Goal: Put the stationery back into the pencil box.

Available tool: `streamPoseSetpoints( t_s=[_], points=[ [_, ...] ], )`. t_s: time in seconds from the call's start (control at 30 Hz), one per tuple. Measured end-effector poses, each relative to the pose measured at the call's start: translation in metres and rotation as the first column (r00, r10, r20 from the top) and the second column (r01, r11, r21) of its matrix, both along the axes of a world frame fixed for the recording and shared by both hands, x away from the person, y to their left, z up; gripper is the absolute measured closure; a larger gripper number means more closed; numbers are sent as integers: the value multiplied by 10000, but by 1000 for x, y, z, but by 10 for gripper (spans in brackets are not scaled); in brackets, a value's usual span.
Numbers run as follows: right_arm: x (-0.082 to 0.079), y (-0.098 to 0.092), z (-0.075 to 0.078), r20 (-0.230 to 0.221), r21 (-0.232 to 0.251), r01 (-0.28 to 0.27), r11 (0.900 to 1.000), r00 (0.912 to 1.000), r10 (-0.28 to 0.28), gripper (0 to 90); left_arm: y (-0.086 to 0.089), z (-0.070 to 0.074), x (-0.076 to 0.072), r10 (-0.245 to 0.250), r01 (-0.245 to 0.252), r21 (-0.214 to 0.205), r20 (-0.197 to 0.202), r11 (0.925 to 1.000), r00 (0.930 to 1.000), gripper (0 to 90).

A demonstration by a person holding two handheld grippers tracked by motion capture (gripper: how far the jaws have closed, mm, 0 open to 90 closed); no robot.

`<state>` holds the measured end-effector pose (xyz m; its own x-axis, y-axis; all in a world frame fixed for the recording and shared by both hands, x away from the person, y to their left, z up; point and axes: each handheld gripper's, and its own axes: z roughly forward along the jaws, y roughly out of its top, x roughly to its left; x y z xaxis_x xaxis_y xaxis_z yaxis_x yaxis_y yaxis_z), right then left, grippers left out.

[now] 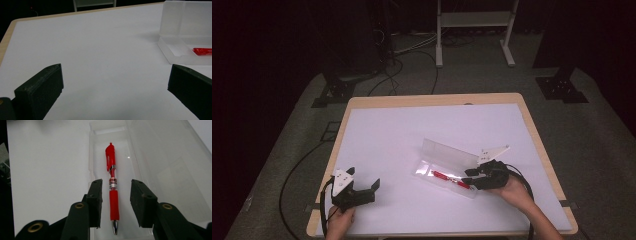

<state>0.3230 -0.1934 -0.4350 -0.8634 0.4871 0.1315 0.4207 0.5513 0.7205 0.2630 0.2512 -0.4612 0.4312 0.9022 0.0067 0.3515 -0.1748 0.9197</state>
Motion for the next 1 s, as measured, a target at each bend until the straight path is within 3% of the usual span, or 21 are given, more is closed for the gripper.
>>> streamPoseSetpoints(
  t_s=[1.0],
  points=[
    [-12,-38,4,3,46,595,9982,9982,-595,508,-1,0,0,-23,23,57,-10,10000,10000,0]
  ],
)
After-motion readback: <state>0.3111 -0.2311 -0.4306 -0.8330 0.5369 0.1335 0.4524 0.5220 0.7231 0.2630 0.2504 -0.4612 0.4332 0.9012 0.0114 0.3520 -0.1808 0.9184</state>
